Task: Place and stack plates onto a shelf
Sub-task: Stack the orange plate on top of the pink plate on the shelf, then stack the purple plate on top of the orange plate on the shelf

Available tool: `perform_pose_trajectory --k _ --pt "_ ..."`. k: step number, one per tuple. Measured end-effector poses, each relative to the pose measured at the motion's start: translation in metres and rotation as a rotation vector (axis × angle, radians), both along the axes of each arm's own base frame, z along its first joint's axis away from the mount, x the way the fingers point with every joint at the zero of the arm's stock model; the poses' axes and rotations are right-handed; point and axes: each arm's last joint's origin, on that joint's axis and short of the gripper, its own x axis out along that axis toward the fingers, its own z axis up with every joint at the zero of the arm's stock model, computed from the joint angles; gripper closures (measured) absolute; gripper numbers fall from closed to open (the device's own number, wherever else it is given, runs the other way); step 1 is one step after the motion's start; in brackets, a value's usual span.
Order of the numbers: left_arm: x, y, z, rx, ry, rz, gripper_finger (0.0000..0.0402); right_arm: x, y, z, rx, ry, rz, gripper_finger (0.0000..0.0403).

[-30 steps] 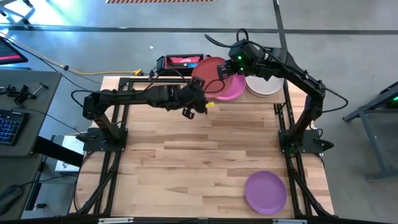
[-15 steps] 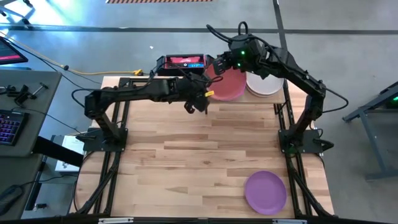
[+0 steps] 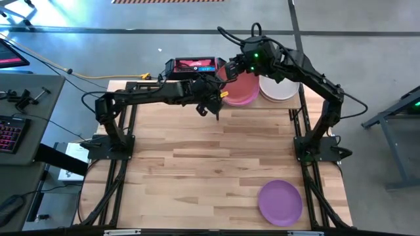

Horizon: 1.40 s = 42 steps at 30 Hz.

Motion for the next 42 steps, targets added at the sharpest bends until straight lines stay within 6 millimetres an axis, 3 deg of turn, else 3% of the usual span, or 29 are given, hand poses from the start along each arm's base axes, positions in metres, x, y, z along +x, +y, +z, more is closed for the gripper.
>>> perform_pose_trajectory --k 9,19,35,42 --pt "0.015 0.002 -0.009 0.014 -0.065 0.011 0.0397 0.0 0.0 -0.001 -0.001 0.011 0.003 0.0269" --pt "0.019 0.005 -0.024 0.026 -0.005 0.054 0.0395 -0.001 0.0 -0.002 0.009 0.019 0.002 0.0269" --pt "0.019 0.004 -0.023 0.017 -0.026 0.083 0.0312 -0.001 0.0 -0.002 0.004 0.024 0.005 0.0269" --pt "0.016 -0.009 -0.029 0.101 0.108 0.099 0.0302 -0.001 0.001 -0.002 0.004 0.026 0.008 0.0269"
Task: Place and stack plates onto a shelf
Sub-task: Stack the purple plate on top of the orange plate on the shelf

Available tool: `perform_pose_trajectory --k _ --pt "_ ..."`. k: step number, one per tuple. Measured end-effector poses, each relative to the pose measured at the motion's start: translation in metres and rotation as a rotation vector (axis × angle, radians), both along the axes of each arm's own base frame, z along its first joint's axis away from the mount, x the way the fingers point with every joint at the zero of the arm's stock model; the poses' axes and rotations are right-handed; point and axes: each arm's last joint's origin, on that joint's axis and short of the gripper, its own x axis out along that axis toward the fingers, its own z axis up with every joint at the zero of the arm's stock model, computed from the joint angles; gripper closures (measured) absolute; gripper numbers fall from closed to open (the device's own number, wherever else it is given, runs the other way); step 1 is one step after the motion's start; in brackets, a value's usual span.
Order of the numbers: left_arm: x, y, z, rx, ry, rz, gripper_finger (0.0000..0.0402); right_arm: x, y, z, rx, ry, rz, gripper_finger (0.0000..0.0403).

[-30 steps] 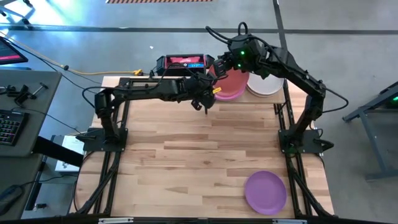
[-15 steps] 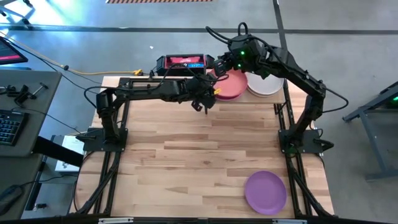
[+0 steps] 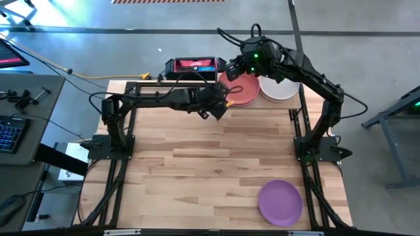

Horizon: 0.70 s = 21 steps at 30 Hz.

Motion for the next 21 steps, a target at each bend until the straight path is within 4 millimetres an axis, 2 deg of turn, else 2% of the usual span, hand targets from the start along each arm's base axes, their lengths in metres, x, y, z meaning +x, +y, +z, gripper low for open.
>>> perform_pose_trajectory --k 9,16,21 --pt "-0.003 -0.008 0.003 -0.08 -0.055 0.08 0.0298 -0.001 -0.001 -0.002 0.043 0.015 0.063 0.0269" --pt "-0.02 -0.009 0.032 -0.167 -0.218 0.223 0.0298 -0.018 -0.008 -0.003 0.134 0.06 0.109 0.0269" --pt "-0.038 -0.01 0.051 -0.239 -0.296 0.327 0.0298 -0.035 0.0 -0.002 0.181 0.115 0.139 0.0269"
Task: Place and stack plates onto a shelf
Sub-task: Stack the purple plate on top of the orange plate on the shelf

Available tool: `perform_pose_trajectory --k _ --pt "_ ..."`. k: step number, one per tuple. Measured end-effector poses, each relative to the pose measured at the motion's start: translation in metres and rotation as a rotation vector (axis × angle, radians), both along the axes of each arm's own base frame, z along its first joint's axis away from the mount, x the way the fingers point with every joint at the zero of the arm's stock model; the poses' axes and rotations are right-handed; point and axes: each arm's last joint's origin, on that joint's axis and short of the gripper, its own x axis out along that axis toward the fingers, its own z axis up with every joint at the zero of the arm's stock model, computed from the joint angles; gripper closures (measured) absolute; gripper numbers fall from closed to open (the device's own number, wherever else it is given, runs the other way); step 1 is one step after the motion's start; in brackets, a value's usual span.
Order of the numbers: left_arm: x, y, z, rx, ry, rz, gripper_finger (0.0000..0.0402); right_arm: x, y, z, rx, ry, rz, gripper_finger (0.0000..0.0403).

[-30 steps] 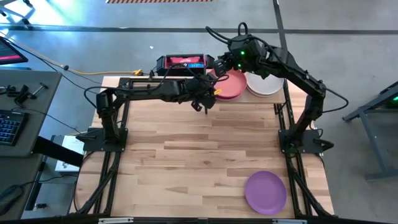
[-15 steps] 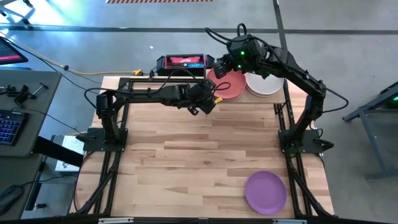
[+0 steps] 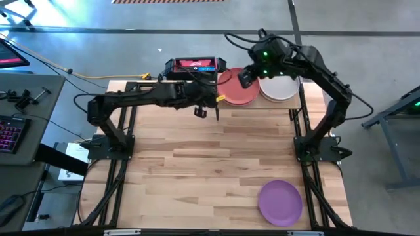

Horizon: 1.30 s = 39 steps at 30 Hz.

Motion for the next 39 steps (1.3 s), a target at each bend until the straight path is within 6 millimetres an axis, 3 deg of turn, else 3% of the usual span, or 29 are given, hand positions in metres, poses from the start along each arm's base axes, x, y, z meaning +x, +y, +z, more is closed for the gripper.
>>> perform_pose_trajectory --k 8,15,32,39 --pt "-0.045 0.001 0.023 -0.166 -0.03 0.199 0.0298 -0.016 0.016 -0.009 0.134 0.141 0.049 0.0269" --pt "-0.087 -0.003 0.038 -0.326 -0.031 0.345 0.0298 -0.009 0.033 -0.013 0.203 0.161 0.139 0.0269" --pt "-0.158 -0.039 0.069 -0.565 -0.086 0.44 0.0298 0.036 0.102 -0.038 0.333 0.221 0.247 0.0269" --pt "-0.186 -0.06 0.06 -0.612 -0.122 0.427 0.0298 0.055 0.13 -0.055 0.417 0.275 0.276 0.0269"
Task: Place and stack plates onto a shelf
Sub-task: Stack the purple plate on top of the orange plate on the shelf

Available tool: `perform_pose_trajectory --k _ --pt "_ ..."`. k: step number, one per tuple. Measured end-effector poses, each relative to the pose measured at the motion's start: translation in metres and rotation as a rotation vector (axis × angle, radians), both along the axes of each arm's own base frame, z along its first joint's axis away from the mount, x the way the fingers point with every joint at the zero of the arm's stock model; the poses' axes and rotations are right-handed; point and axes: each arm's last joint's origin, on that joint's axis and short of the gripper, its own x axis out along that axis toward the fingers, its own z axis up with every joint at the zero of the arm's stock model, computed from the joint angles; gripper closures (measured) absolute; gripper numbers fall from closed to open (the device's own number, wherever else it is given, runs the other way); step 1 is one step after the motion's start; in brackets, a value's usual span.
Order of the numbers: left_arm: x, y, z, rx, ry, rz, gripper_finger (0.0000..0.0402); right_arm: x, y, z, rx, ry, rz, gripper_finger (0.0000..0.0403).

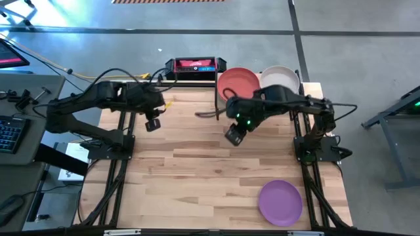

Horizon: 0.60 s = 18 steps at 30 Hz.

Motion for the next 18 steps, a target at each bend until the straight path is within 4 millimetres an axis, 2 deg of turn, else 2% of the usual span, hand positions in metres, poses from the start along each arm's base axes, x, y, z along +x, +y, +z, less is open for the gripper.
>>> perform_pose_trajectory --k 9,18 --pt "-0.023 -0.017 -0.026 -0.044 -0.038 -0.004 0.0298 0.015 0.027 -0.017 0.056 0.06 -0.045 0.0269" --pt "-0.032 -0.025 -0.05 -0.063 -0.042 -0.016 0.0298 0.023 0.054 -0.031 0.081 0.11 -0.012 0.0269"
